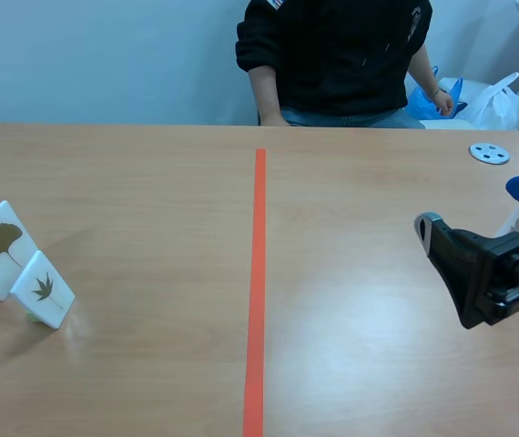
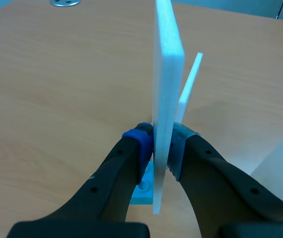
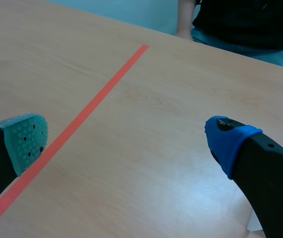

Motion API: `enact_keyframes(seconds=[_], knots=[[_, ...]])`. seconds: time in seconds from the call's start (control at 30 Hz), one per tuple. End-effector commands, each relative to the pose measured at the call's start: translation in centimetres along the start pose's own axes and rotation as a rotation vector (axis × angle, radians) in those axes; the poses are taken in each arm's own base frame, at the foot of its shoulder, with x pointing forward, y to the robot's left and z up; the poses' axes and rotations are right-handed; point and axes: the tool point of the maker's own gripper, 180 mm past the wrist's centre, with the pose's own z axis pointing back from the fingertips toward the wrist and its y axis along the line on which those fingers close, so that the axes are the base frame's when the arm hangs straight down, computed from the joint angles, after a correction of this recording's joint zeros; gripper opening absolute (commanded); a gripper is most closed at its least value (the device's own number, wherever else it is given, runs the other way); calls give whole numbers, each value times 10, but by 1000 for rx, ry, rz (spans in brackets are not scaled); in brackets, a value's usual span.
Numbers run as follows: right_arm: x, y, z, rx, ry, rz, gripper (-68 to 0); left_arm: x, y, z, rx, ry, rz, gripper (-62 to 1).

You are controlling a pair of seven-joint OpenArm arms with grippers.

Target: Sort the leaf by its shape. The table is split by an orange tape line. A compound leaf with several leaflets goes to the left side, a simple leaf with one blade goes to the right side. Return to the home posture when a red brick is placed on the table.

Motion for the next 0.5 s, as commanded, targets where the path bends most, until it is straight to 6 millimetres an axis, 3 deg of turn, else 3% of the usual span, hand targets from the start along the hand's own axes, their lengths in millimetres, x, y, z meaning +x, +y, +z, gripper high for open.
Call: enact_keyframes(seconds=[0.0,0.33,0.47], knots=[[7,-1,-2,-2,-27,-1,4,10,-2,-6,-12,-36,-13,-539],[7,-1,-2,-2,-27,0,4,-13,-1,-6,-19,-14,-53,-528],[7,-1,-2,-2,-27,0,4,-16,0,-6,-16,-7,-53,-455]])
